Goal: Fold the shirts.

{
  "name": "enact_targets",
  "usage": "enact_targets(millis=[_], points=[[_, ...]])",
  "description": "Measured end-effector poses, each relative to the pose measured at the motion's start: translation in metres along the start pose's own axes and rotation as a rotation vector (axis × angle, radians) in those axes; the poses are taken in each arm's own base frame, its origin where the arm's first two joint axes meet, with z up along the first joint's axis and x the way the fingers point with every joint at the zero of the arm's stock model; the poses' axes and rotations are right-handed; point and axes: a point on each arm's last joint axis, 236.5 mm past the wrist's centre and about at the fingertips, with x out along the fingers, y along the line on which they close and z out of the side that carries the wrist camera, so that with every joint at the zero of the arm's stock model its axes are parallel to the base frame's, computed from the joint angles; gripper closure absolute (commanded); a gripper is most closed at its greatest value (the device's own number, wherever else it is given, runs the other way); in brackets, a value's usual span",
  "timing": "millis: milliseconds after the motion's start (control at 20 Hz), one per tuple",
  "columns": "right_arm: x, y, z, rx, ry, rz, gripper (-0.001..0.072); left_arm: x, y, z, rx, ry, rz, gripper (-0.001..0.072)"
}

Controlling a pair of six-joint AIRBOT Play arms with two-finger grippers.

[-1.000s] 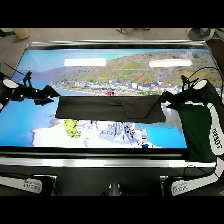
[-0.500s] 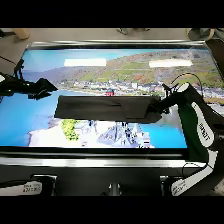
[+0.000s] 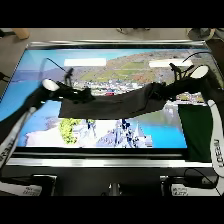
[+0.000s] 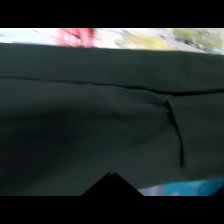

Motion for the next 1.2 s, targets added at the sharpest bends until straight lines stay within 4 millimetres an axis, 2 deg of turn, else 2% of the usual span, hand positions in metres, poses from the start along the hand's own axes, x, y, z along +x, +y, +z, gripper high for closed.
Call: enact_targets(millis=[150,300,350,450,550,650,700,850,1000,1050,1150,1200], points=[[-0.041,0.034,-0.016,-0.043,-0.031,0.019,0.0682,0.078,-0.048,-0.047,-0.091,0.066,-0.141,0.0679],[-0.069,0.054,-0.036,-0.071,-0.034,0.028,0.0682,0.136,-0.091,-0.096,-0.192,0.127,-0.253,0.068],[-0.077,0.06,-0.042,-0.076,-0.035,0.03,0.0682,0.151,-0.104,-0.109,-0.223,0.143,-0.288,0.0681],[-0.085,0.065,-0.048,-0.083,-0.039,0.031,0.0682,0.171,-0.119,-0.12,-0.248,0.151,-0.335,0.0684],[-0.087,0.067,-0.05,-0.081,-0.038,0.033,0.0682,0.172,-0.128,-0.112,-0.225,0.13,-0.373,0.0685],[-0.084,0.067,-0.048,-0.071,-0.036,0.04,0.0682,0.155,-0.127,-0.088,-0.146,0.092,-0.373,0.0685],[-0.079,0.066,-0.045,-0.065,-0.033,0.045,0.0682,0.138,-0.125,-0.07,-0.091,0.063,-0.356,0.0685],[-0.049,0.079,-0.037,-0.086,-0.011,0.077,0.0682,0.071,-0.102,-0.012,0.066,-0.029,-0.249,0.0684],[0.007,0.11,-0.036,-0.14,0.039,0.132,0.0682,-0.022,-0.07,0.047,0.191,-0.167,-0.097,0.0683],[0.028,0.12,-0.037,-0.151,0.055,0.151,0.0682,-0.063,-0.06,0.067,0.221,-0.235,-0.043,0.0683],[0.074,0.139,-0.04,-0.162,0.082,0.187,0.0679,-0.129,-0.05,0.09,0.255,-0.341,0.032,0.0683],[0.098,0.148,-0.042,-0.156,0.095,0.204,0.0519,-0.162,-0.047,0.098,0.266,-0.4,0.063,0.0683]])
